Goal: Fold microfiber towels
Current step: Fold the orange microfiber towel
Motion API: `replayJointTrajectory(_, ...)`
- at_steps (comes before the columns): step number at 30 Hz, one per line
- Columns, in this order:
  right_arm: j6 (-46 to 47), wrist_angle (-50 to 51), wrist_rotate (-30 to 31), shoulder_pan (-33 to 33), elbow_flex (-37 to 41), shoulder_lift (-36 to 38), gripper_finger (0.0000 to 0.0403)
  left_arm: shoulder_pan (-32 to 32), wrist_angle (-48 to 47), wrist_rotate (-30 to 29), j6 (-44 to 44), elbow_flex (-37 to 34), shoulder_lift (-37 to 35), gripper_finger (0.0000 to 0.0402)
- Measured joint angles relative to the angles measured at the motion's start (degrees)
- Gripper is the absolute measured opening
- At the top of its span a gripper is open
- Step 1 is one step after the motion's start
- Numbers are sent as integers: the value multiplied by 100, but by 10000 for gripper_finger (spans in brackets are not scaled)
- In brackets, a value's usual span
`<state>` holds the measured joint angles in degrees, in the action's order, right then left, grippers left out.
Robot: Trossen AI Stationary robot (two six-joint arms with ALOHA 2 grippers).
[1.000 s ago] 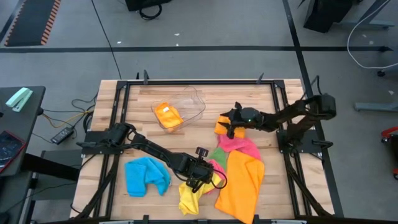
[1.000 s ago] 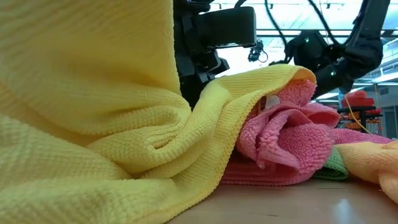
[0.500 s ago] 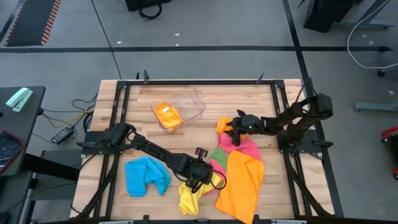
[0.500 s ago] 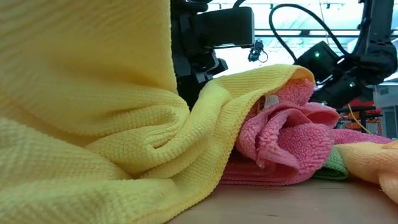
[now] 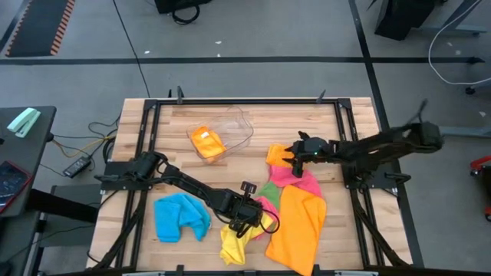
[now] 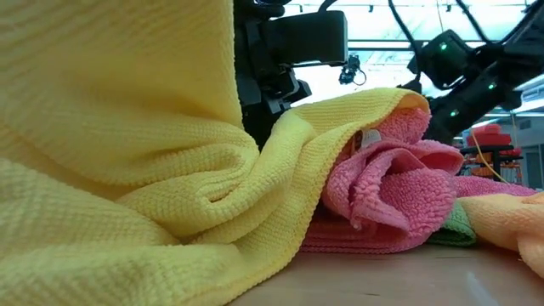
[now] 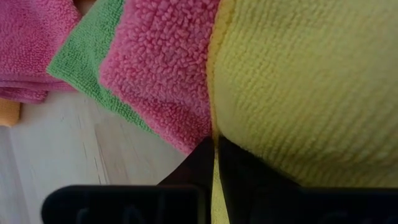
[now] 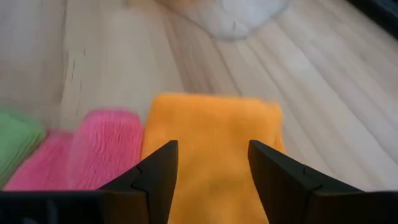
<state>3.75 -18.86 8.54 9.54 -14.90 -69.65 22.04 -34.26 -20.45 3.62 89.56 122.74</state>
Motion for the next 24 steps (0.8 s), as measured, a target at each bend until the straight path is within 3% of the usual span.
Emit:
replayJointTrajectory(7, 461, 1845, 258, 0, 0, 1238, 203, -4, 26, -1, 0, 0, 0, 40)
replayJointTrajectory(14, 706, 2581, 387, 0, -2, 1252, 173, -7, 23, 0, 1, 0, 0, 32)
replayJointTrajectory(17, 710, 2545, 557, 0, -2, 1112, 137, -7, 23, 0, 2, 0, 0, 28)
replayJointTrajectory(24, 638, 2376, 638, 0, -2, 1101, 12, -7, 22, 0, 2, 0, 0, 35)
